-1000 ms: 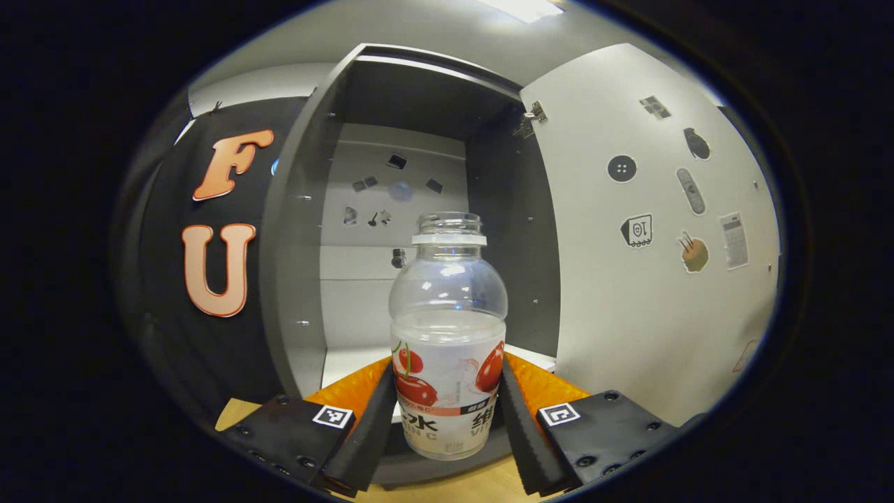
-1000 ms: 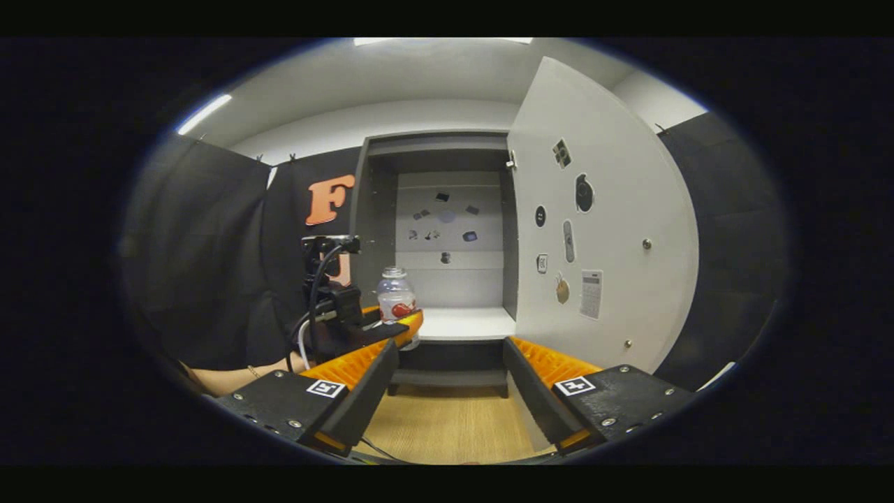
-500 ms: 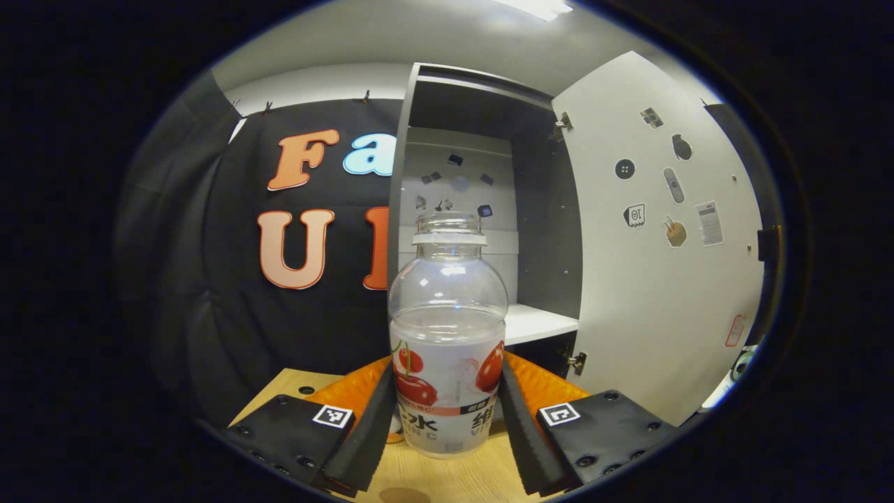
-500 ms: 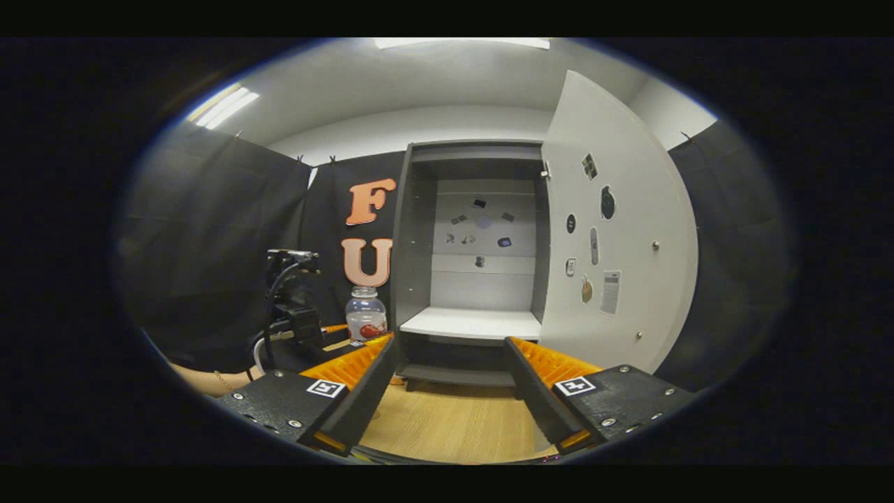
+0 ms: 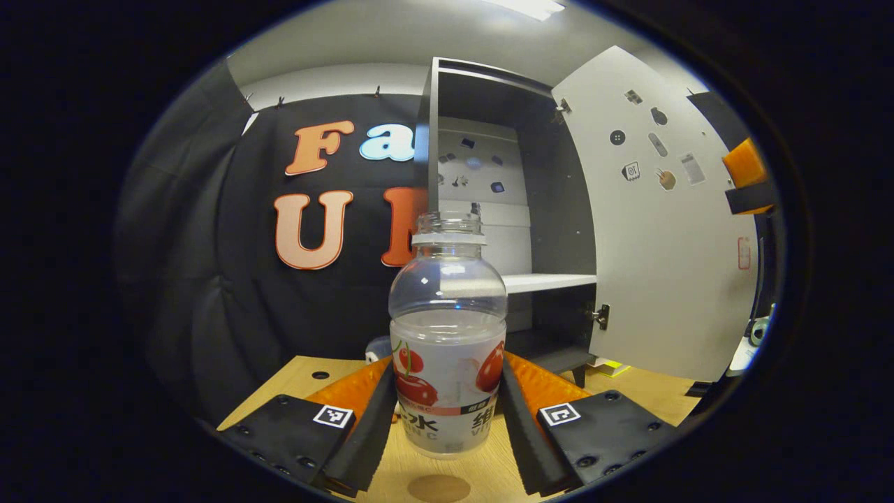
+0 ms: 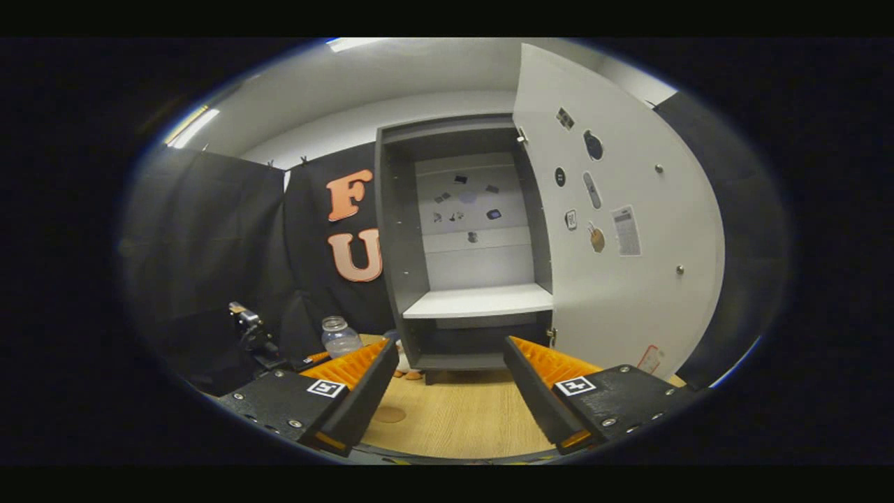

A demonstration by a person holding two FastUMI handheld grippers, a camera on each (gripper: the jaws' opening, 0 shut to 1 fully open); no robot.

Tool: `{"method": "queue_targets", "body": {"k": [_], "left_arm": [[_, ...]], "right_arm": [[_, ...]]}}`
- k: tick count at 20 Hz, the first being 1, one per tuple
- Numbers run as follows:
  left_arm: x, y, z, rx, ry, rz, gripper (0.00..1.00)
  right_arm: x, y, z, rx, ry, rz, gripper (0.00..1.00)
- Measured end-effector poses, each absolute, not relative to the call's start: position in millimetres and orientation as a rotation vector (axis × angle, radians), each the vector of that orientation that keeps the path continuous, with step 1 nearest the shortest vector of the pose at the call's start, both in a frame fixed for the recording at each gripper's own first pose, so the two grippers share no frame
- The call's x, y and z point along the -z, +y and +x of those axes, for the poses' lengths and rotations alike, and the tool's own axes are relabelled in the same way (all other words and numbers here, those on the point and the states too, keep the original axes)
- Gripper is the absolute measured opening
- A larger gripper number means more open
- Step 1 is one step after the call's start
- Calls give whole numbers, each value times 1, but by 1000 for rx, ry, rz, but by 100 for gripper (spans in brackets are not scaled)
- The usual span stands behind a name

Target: Open the cabinet door with the right hand, grasp the bottle in the cabinet with the left hand and place it on the coaster, then close the cabinet door with the right hand.

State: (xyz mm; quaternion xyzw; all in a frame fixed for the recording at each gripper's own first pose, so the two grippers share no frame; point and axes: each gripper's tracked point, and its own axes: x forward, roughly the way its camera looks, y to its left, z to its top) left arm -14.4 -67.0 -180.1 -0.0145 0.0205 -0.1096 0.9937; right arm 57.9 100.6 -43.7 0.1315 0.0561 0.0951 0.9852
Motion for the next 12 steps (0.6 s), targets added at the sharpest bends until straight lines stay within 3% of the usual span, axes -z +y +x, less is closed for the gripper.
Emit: {"method": "queue_targets", "body": {"k": [3, 5, 7, 8, 12], "left_arm": [[221, -60, -18, 220, 83, -16, 82], [243, -59, -22, 224, 96, -9, 82], [271, -59, -26, 225, 133, 6, 82], [282, -59, -29, 223, 146, 20, 82], [302, -57, -28, 225, 145, 33, 82]], "right_arm": [[56, 102, 58, -143, 121, 253, 93], [60, 104, 58, -123, 111, 239, 97], [65, 104, 60, -95, 109, 214, 93], [67, 105, 63, -83, 110, 206, 97], [79, 112, 69, -66, 157, 189, 93]]}}
